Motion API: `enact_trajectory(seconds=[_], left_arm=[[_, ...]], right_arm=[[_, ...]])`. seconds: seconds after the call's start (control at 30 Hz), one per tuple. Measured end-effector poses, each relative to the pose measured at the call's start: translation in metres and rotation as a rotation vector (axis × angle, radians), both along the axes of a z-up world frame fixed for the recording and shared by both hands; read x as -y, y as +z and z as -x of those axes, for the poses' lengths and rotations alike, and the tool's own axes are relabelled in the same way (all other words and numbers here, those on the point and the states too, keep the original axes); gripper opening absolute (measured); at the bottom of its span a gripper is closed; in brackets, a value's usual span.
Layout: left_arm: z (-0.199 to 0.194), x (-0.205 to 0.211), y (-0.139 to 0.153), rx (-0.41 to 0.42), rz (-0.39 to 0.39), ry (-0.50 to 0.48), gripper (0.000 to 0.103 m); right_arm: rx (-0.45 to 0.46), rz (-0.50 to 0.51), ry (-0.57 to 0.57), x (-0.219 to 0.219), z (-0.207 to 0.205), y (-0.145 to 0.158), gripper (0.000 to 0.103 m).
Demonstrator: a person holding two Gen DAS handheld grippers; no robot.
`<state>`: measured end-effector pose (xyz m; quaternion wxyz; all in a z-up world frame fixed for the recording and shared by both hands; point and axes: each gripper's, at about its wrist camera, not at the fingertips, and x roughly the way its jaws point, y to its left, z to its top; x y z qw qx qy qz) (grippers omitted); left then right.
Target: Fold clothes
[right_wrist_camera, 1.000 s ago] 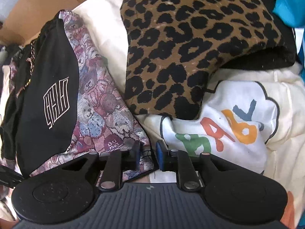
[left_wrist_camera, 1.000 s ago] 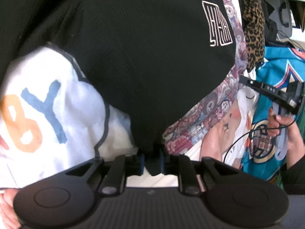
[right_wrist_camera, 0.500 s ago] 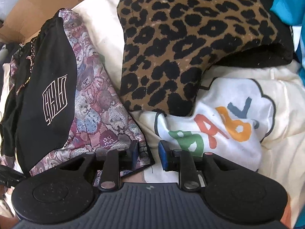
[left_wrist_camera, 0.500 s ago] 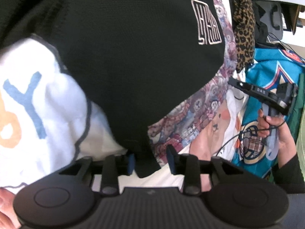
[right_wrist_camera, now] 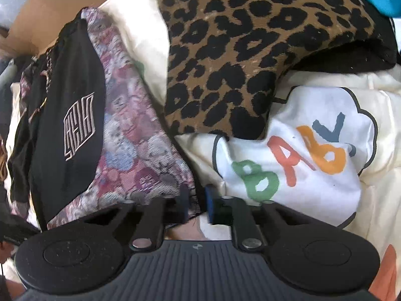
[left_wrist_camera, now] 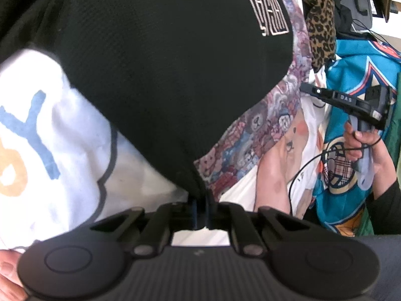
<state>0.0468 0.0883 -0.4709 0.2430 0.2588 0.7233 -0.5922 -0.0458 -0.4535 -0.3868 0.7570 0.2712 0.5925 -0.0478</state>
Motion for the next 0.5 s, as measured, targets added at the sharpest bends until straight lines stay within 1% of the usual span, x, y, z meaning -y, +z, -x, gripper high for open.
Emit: enact_trajectory(seconds=[0.23, 0.3, 0.37, 0.43, 0.5], left_arm=[[-0.003, 0.003, 0.015, -0.083, 0.018, -0.047, 0.006], [0.001, 0.003, 0.015, -0.075, 0.027, -0.071, 0.006], [0.006, 0.003, 0.008, -0.042, 0.016, -0.099, 0.004], [0.007, -0.001, -0.001, 0.002, -0.012, -0.120, 0.002], [0.002, -0.004, -0.002, 0.007, -0.016, -0.121, 0.002]], right_arm=[[-0.019, 0.038, 0.000, 0.004, 0.001, 0.030, 0.006], [-0.024, 0.055, 0.000, 0.005, 0.001, 0.037, 0.006], [-0.042, 0.085, 0.008, 0.006, 0.000, 0.036, 0.006], [-0.073, 0.090, 0.014, 0.001, -0.002, 0.025, 0.007], [-0.102, 0.080, 0.021, -0.005, -0.005, 0.014, 0.008]])
